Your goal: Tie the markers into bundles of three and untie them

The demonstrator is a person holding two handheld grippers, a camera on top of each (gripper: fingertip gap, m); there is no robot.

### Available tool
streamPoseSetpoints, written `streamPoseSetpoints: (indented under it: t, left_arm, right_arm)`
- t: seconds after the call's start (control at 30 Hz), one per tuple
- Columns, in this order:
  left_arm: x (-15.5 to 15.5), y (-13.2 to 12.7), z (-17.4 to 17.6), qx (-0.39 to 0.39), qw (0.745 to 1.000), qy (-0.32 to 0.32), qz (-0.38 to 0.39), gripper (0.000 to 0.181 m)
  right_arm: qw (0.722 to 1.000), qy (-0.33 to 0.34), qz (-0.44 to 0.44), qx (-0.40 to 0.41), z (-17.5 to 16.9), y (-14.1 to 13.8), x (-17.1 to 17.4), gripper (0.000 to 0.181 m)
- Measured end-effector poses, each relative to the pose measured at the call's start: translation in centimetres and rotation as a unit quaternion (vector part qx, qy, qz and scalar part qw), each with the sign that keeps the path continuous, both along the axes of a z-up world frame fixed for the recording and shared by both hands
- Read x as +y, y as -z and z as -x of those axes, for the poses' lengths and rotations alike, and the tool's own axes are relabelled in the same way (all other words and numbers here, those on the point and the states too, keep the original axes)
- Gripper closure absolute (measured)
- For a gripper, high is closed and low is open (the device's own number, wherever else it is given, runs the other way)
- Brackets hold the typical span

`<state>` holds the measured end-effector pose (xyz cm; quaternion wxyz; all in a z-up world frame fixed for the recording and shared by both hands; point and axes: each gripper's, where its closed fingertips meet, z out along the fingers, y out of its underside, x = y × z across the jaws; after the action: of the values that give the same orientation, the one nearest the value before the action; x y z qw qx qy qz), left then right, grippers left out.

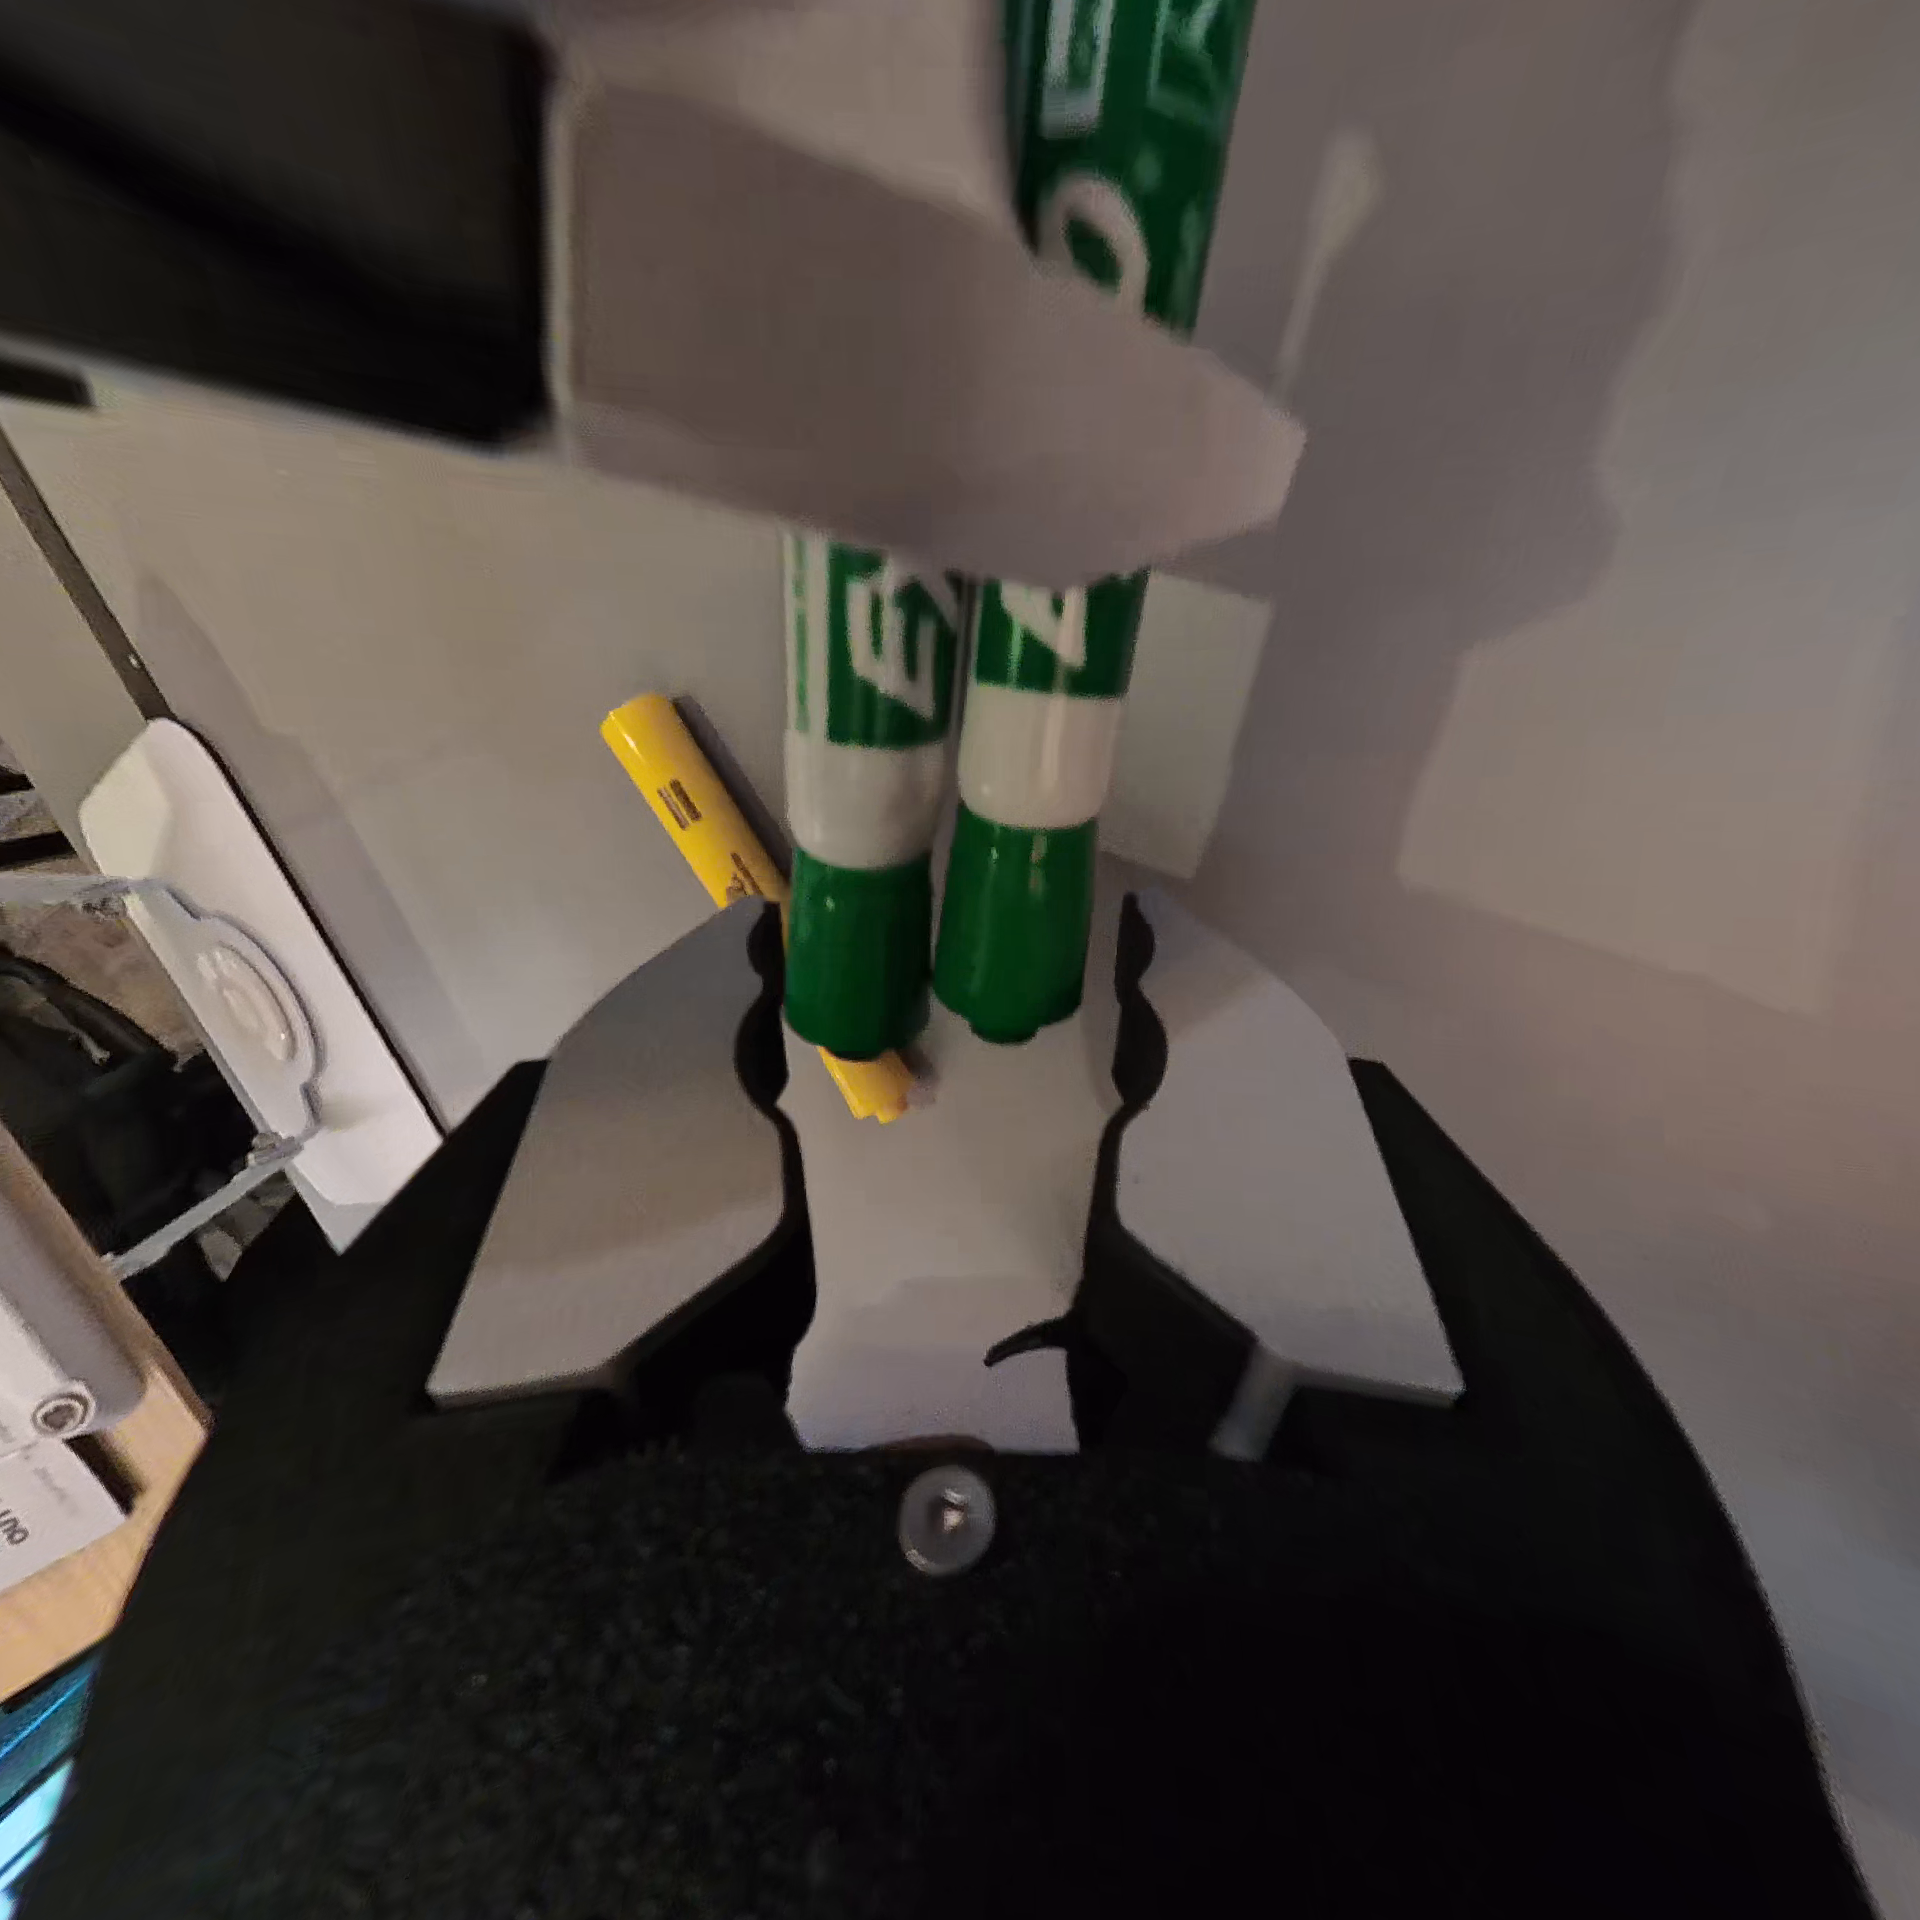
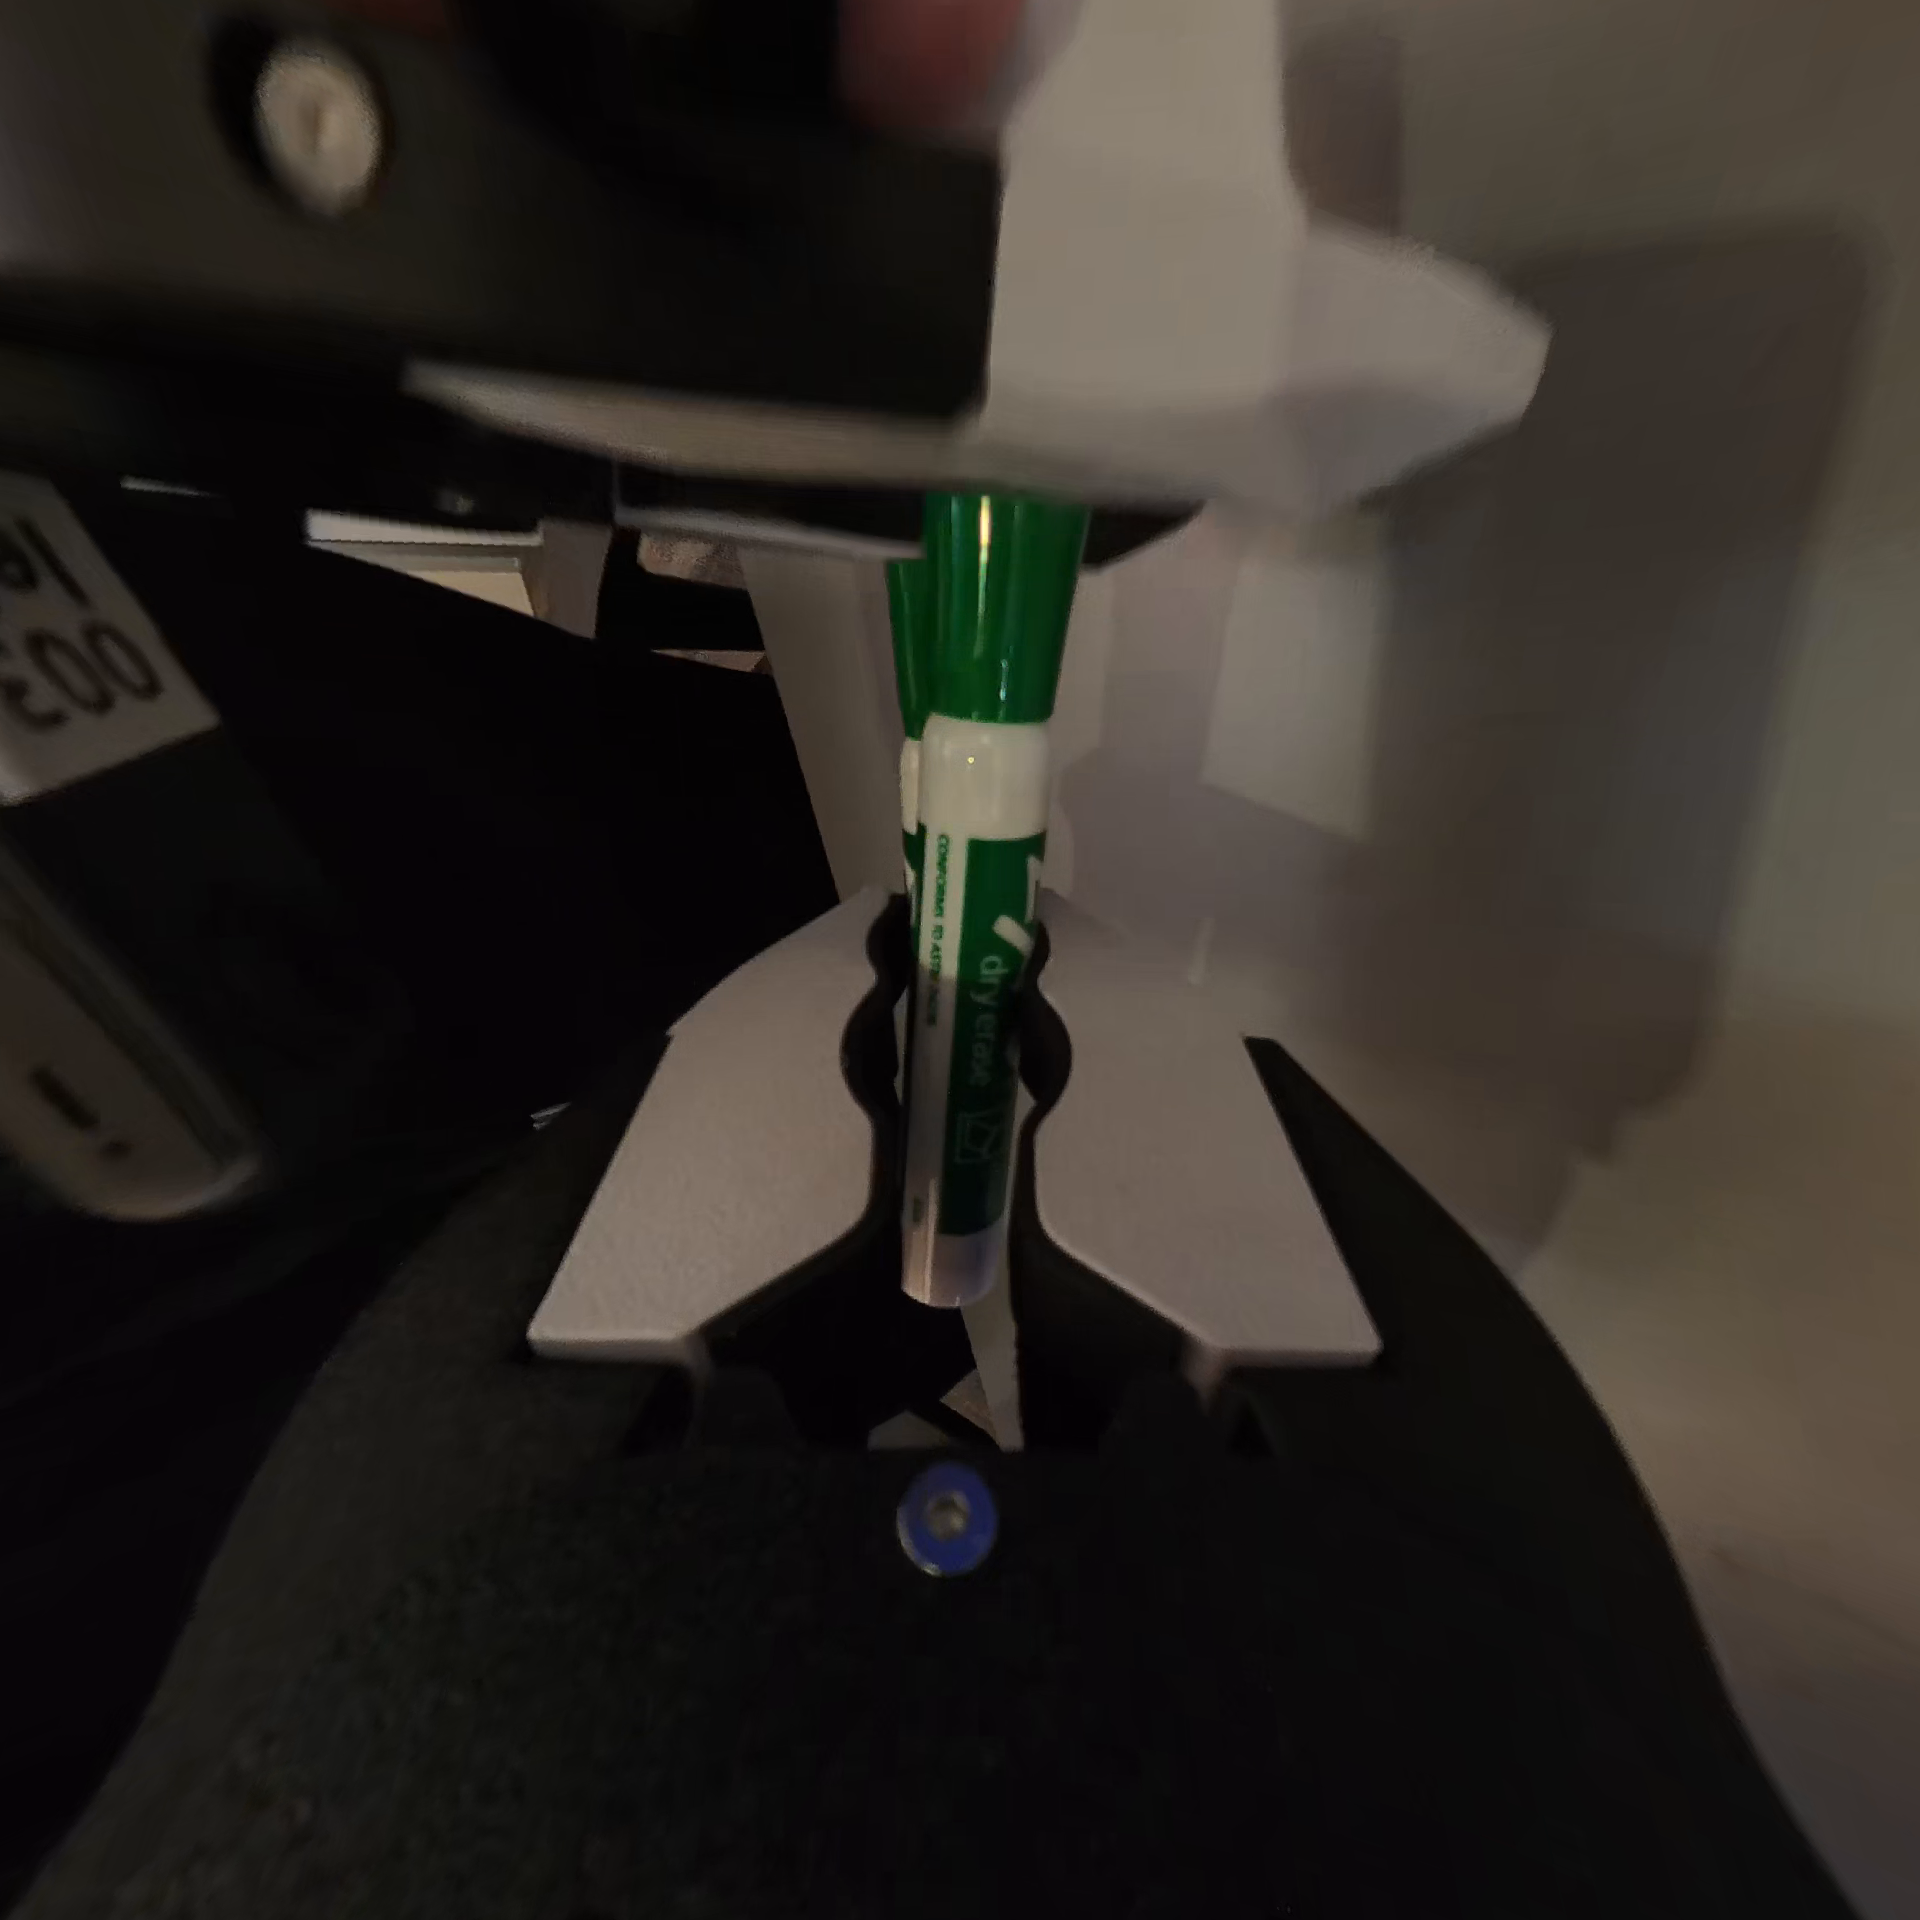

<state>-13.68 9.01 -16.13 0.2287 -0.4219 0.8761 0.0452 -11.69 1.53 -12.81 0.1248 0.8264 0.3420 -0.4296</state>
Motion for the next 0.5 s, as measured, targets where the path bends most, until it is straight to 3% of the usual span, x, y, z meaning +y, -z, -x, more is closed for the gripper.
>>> streamPoseSetpoints:
  t: [0.5]
  left_arm:
    - [-0.14,0.01,0.25,-0.009,1.000,-0.008,-0.006,0.126]
  right_arm:
    - [1.000,0.000,-0.003,0.006,0.43,-0.41,0.07,0.162]
